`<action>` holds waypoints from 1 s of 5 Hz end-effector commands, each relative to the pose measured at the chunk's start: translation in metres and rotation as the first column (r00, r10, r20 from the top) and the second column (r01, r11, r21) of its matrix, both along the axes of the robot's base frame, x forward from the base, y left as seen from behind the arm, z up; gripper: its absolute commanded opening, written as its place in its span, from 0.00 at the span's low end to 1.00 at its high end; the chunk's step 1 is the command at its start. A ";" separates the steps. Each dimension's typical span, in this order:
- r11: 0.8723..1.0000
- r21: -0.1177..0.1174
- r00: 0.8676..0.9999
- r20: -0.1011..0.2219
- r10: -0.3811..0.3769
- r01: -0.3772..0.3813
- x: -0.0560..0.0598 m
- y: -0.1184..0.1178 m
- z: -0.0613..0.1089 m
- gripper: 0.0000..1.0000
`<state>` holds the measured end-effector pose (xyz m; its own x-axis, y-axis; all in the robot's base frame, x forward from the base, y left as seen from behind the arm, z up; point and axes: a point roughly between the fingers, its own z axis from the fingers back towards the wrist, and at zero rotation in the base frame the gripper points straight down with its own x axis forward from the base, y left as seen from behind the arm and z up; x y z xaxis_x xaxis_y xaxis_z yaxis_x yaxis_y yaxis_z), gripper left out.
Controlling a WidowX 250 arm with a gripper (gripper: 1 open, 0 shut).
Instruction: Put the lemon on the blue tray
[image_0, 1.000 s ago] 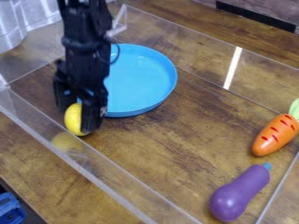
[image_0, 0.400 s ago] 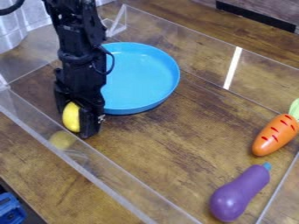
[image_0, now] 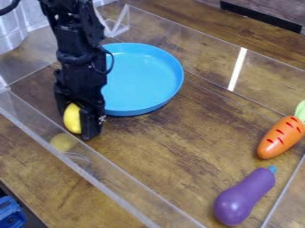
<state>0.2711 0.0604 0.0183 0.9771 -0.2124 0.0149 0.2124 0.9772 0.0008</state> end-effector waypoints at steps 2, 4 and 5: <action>1.000 -0.009 0.999 0.044 0.010 -0.010 0.001 0.010 0.007 0.00; 1.000 -0.006 0.999 0.046 -0.010 0.010 0.004 0.007 0.010 0.00; 1.000 -0.005 0.999 0.047 -0.019 0.020 0.005 0.006 0.012 0.00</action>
